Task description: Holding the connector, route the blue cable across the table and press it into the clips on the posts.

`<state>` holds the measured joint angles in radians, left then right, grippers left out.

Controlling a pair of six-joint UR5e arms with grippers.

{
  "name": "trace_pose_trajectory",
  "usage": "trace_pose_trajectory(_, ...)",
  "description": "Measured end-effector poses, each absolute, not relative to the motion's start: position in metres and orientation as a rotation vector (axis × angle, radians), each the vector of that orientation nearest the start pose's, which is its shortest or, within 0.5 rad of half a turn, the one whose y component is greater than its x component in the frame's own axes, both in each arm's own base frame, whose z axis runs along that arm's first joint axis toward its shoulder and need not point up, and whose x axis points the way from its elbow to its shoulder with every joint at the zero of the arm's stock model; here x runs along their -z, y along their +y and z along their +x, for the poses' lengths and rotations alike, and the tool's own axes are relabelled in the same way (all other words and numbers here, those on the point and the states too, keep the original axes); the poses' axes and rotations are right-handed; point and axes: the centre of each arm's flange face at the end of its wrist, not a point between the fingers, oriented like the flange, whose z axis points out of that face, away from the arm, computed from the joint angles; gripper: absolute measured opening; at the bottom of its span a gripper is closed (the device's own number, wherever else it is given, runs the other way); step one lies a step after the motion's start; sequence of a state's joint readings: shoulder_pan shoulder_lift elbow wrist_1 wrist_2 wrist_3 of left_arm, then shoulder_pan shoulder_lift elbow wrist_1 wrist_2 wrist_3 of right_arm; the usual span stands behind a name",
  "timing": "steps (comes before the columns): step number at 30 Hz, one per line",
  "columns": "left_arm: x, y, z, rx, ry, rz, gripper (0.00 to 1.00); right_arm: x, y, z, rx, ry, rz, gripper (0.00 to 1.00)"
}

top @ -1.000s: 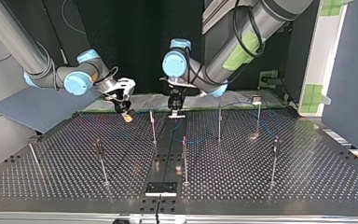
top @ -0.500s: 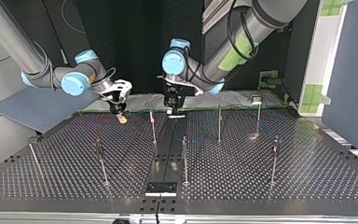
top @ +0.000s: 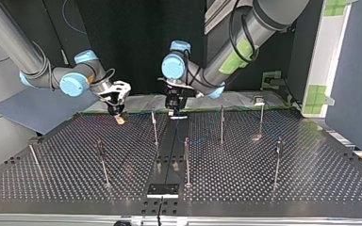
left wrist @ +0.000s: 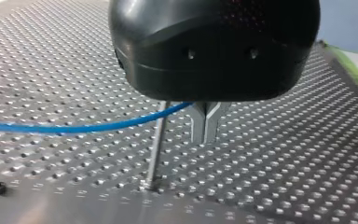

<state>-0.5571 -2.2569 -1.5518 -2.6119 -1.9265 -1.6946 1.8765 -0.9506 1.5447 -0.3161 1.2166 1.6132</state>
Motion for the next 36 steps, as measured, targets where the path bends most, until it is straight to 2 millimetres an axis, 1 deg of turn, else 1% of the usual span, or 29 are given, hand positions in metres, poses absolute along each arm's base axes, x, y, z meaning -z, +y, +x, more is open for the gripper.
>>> trace_pose_trajectory(6,-0.134,-0.438,0.491,0.187,1.738,0.13,0.01,-0.167,-0.558,0.346,2.095,1.469,-2.538,0.0)
trace_pose_trajectory(13,-0.137,-0.445,0.483,0.189,1.735,0.143,0.01,-0.168,-0.562,0.342,2.111,1.481,-2.531,0.0)
trace_pose_trajectory(16,-0.148,-0.454,0.478,0.208,1.709,0.15,0.01,-0.169,-0.564,0.341,2.124,1.484,-2.523,0.0)
trace_pose_trajectory(19,-0.165,-0.46,0.474,0.23,1.675,0.143,0.01,-0.169,-0.565,0.34,2.132,1.486,-2.518,0.0)
trace_pose_trajectory(23,-0.187,-0.46,0.472,0.238,1.642,0.117,0.01,-0.168,-0.566,0.339,2.134,1.489,-2.516,0.0)
trace_pose_trajectory(26,-0.195,-0.458,0.472,0.239,1.633,0.094,0.01,-0.168,-0.566,0.338,2.134,1.491,-2.515,0.0)
trace_pose_trajectory(29,-0.194,-0.454,0.473,0.233,1.638,0.081,0.01,-0.168,-0.567,0.338,2.135,1.491,-2.515,0.0)
trace_pose_trajectory(36,-0.176,-0.445,0.464,0.239,1.656,0.095,0.01,-0.168,-0.567,0.338,2.134,1.491,-2.515,0.0)
